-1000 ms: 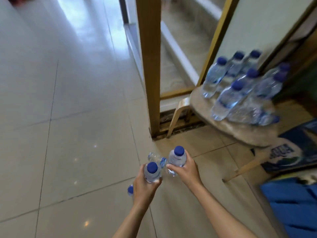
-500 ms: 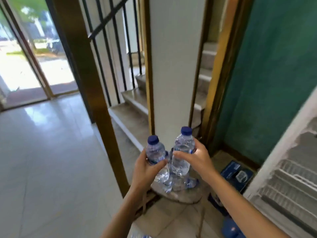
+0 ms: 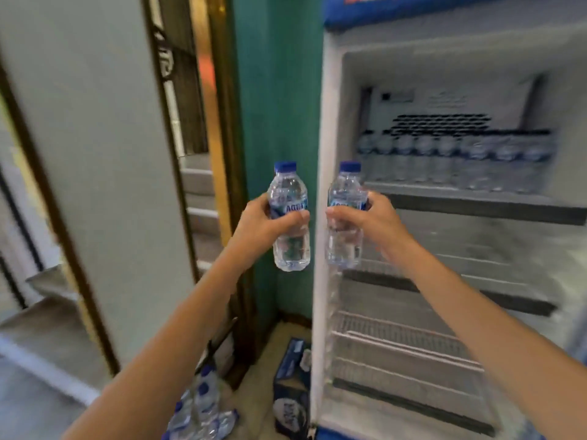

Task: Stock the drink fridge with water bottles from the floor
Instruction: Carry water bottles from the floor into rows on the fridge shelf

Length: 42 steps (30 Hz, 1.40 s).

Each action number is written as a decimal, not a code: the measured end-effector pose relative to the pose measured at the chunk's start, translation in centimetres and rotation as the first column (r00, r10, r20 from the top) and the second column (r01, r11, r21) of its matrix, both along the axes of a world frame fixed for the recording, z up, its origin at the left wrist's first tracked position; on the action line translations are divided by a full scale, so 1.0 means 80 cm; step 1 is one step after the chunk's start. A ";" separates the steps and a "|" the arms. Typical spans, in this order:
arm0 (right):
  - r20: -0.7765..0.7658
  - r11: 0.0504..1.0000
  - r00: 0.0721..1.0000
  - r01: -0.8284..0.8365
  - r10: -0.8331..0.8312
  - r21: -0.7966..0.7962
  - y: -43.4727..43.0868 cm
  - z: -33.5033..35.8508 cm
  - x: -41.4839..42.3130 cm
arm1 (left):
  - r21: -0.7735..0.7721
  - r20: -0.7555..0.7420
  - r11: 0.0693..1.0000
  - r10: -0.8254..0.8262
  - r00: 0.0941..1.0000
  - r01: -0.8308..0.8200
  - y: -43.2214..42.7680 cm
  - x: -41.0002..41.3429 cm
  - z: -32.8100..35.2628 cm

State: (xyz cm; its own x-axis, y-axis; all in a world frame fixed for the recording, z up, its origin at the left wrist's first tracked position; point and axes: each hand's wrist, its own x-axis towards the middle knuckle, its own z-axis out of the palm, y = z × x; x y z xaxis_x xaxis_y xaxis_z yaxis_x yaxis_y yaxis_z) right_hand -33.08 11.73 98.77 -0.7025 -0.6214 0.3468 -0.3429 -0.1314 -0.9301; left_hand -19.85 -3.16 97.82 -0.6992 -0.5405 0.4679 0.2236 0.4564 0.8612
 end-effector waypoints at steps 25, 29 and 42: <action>0.077 0.888 0.887 0.458 -0.455 -0.036 0.094 0.070 -0.459 | 0.165 0.132 0.928 -0.358 0.925 0.335 0.040 -0.506 0.092; 0.029 0.885 0.885 0.466 -0.465 -0.019 0.052 0.059 -0.481 | 0.105 0.167 0.950 -0.307 0.937 0.293 0.019 -0.544 0.072; -0.016 0.901 0.901 0.433 -0.434 -0.035 0.012 0.029 -0.521 | 0.190 0.082 0.898 -0.417 0.905 0.396 -0.021 -0.615 0.043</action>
State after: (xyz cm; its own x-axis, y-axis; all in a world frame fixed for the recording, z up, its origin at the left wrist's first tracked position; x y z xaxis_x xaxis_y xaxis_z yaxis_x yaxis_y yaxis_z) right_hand -74.77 12.66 101.09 -0.8916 -0.2464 0.3798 -0.3937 0.0077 -0.9192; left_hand -69.09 -4.80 101.29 -0.9186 -0.2596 0.2979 0.2519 0.1961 0.9477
